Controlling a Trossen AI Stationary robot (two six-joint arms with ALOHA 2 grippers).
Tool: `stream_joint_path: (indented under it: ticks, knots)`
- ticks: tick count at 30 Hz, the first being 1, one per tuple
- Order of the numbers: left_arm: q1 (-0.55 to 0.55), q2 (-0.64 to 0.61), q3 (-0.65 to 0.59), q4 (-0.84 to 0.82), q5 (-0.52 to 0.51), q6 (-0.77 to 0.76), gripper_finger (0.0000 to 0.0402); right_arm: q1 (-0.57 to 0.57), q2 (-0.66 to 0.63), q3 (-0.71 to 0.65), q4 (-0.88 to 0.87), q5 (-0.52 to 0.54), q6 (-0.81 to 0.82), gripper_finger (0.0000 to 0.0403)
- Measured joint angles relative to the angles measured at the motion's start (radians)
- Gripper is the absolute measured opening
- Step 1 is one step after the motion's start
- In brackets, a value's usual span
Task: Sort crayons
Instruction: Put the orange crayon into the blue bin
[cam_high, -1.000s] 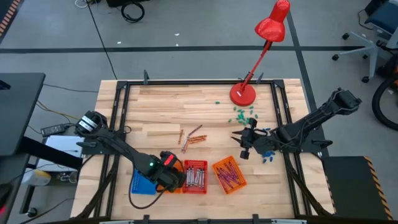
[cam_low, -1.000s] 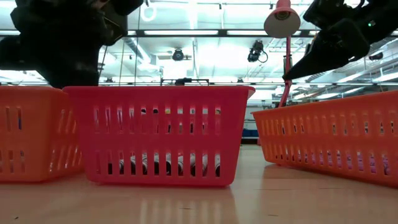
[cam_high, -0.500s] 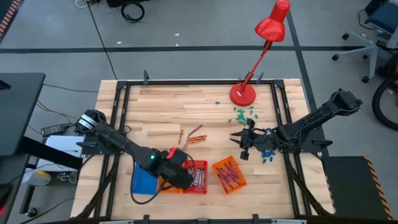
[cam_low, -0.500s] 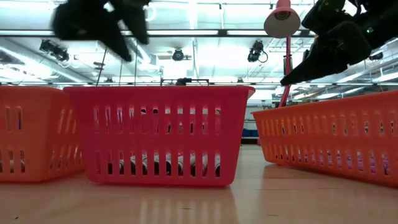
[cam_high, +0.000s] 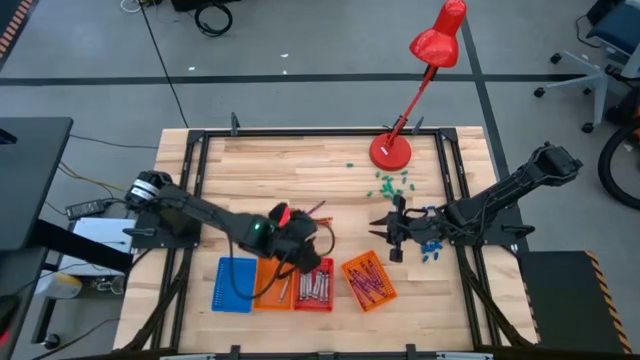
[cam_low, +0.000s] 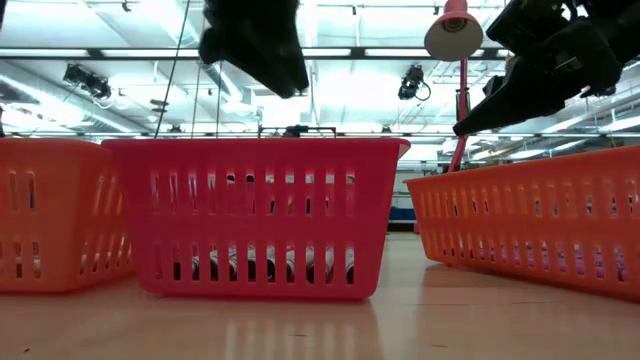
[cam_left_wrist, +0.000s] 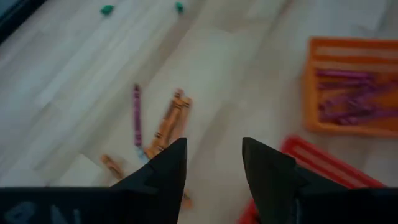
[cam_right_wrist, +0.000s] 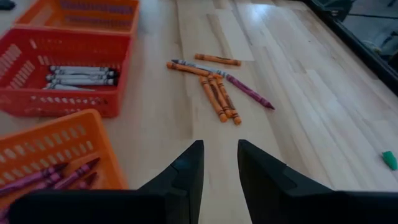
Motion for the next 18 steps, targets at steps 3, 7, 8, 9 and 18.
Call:
stream_joint_path:
  ticks: [3,7,8,9,18]
  knots:
    - [0.059,0.000,-0.015,0.015,0.010,-0.016,0.0167,0.010,0.000,0.000,-0.005,-0.019,0.000,0.0103]
    - [0.157,0.001,-0.076,0.022,0.157,-0.052,0.0166,0.031,0.000,0.000,-0.013,-0.022,0.013,0.0103]
    - [0.180,0.001,-0.094,0.030,0.194,-0.056,0.0166,0.037,0.000,0.000,-0.015,-0.022,0.017,0.0103]
    - [0.202,0.001,-0.114,0.039,0.219,-0.058,0.0166,0.042,0.000,0.000,-0.016,-0.022,0.019,0.0103]
    - [0.339,0.002,-0.236,0.056,0.366,-0.102,0.0166,0.072,0.000,0.000,-0.017,-0.019,0.021,0.0103]
